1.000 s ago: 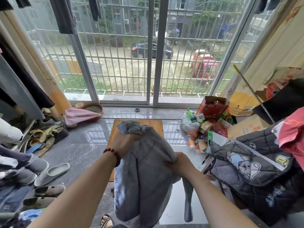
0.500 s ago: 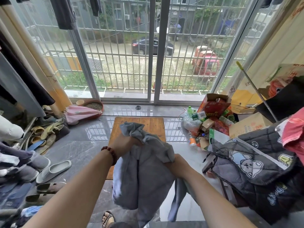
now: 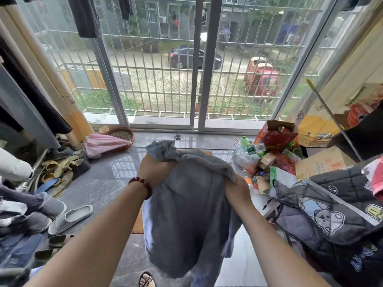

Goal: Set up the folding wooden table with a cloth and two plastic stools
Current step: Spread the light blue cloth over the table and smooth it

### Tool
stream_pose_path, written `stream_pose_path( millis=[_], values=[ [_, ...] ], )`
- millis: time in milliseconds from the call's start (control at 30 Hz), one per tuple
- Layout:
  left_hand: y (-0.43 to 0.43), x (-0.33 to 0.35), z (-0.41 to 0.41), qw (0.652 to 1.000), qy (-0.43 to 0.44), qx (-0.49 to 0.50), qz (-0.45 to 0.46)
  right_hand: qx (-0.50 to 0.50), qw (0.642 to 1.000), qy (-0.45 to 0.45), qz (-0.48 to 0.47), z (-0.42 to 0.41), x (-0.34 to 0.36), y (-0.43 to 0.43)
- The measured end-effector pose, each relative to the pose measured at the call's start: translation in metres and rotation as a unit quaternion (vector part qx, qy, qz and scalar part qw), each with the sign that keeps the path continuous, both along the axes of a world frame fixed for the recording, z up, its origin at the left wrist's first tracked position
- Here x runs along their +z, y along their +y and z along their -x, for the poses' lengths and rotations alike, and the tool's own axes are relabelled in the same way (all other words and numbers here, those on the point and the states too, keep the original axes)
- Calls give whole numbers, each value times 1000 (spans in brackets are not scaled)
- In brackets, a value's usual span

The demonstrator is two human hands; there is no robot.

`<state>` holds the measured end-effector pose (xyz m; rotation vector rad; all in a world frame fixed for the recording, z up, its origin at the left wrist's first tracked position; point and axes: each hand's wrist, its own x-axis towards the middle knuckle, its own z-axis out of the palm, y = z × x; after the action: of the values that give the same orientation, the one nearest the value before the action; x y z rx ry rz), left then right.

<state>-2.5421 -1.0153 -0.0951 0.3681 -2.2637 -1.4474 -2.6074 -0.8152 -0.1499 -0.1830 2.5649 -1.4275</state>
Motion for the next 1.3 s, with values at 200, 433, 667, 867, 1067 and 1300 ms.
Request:
stream_pose_path(
  millis=[200,433,667,867,1067,1300],
  values=[
    [-47,-1,22,999,-35,21,28,-49,999,8,14,23,2,-50],
    [-116,-6,52,999,-31,-9,9,-98,995,30,18,57,-4,-114],
    [-158,-21,77,999,-37,17,-24,-98,994,16,50,70,-14,-163],
    [-173,-35,101,996,-32,13,-85,-86,993,8,77,79,-15,-174],
    [-180,-47,142,995,-48,22,-81,-102,992,-2,77,116,-25,-182],
    [-181,-79,205,976,-149,50,-149,-86,990,-72,81,176,-57,-197]
  ],
)
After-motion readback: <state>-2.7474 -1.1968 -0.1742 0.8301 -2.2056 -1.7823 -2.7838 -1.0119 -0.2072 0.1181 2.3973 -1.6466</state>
